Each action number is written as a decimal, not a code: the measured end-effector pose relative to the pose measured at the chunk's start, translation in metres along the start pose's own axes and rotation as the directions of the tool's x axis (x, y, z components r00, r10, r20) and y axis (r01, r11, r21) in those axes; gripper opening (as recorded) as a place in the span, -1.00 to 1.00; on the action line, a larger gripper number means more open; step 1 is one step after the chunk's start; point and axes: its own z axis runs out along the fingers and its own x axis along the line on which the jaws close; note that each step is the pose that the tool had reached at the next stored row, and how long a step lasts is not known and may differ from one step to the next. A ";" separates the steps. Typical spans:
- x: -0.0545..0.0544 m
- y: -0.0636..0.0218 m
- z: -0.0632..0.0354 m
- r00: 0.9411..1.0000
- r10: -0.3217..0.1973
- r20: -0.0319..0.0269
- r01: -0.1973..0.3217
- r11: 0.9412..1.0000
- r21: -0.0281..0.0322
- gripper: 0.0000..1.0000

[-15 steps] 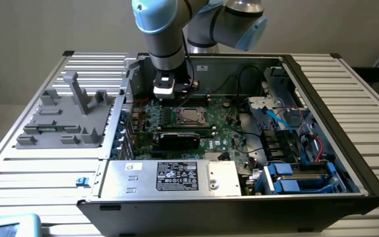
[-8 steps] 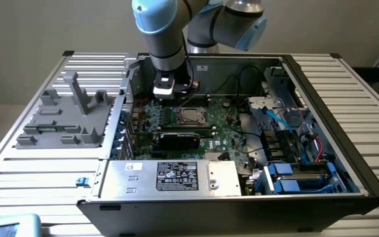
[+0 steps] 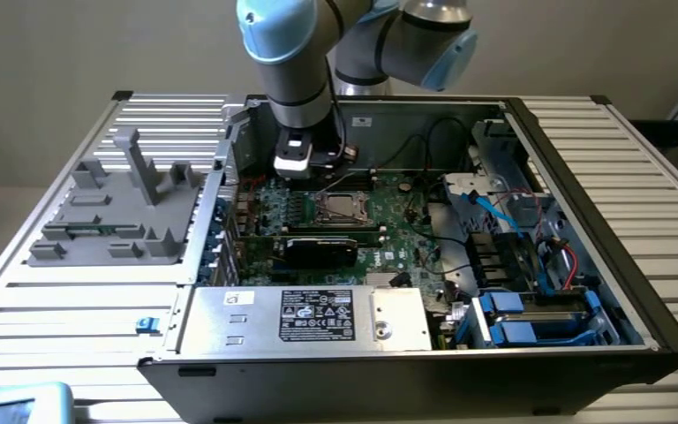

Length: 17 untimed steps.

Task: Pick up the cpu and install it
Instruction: 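Install the first cpu locking lever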

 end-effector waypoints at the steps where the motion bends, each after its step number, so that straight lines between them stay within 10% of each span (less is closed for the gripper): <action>1: 0.000 0.0000 0.0004 1.000 0.002 -0.001 -0.002 1.000 0.000 -0.77; 17: 0.005 0.0007 0.0072 0.999 0.035 -0.011 -0.035 0.999 -0.003 -0.77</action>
